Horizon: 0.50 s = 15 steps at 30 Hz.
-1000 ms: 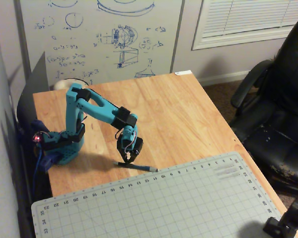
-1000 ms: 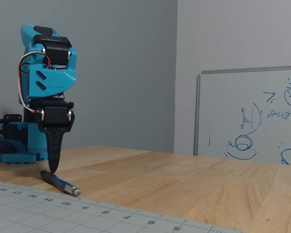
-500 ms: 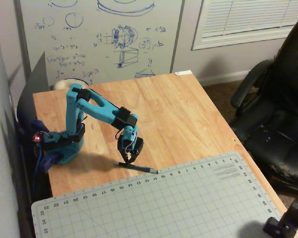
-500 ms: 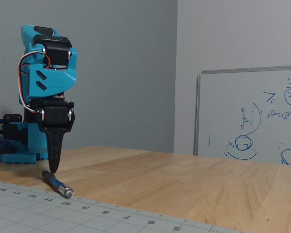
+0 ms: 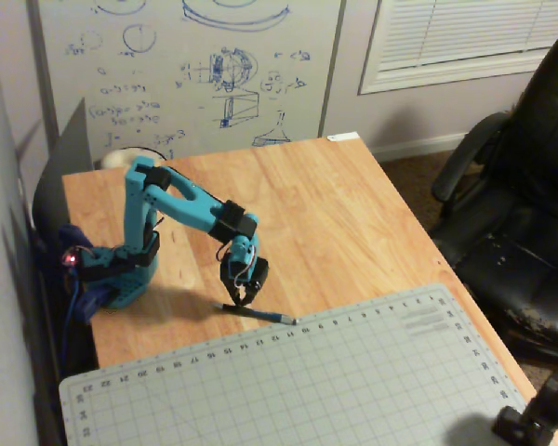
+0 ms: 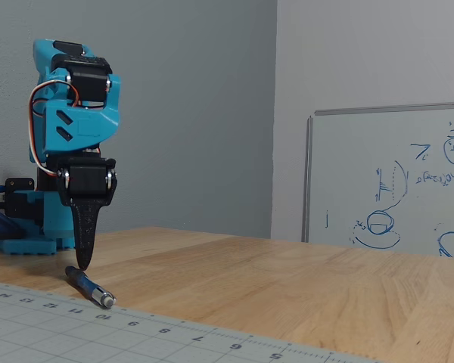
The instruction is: Touch the pen.
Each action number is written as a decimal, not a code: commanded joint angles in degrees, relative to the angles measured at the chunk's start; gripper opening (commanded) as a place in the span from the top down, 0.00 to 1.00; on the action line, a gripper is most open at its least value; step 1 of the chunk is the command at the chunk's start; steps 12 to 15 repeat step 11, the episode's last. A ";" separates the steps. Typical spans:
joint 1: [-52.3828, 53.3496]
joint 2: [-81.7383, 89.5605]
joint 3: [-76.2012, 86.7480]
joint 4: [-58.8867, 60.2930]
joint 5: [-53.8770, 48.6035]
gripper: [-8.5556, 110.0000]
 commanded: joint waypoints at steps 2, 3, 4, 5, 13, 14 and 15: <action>0.18 0.79 -4.39 -0.97 -0.62 0.92; 0.18 0.79 -4.39 -0.97 -0.62 0.92; 0.26 0.79 -4.39 -0.97 -0.62 0.92; 0.26 0.79 -4.39 -0.97 -0.62 0.92; 0.35 0.79 -4.39 -0.97 -0.62 0.92; 0.35 0.79 -4.39 -0.97 -0.62 0.92; 0.35 0.79 -4.39 -0.97 -0.62 0.92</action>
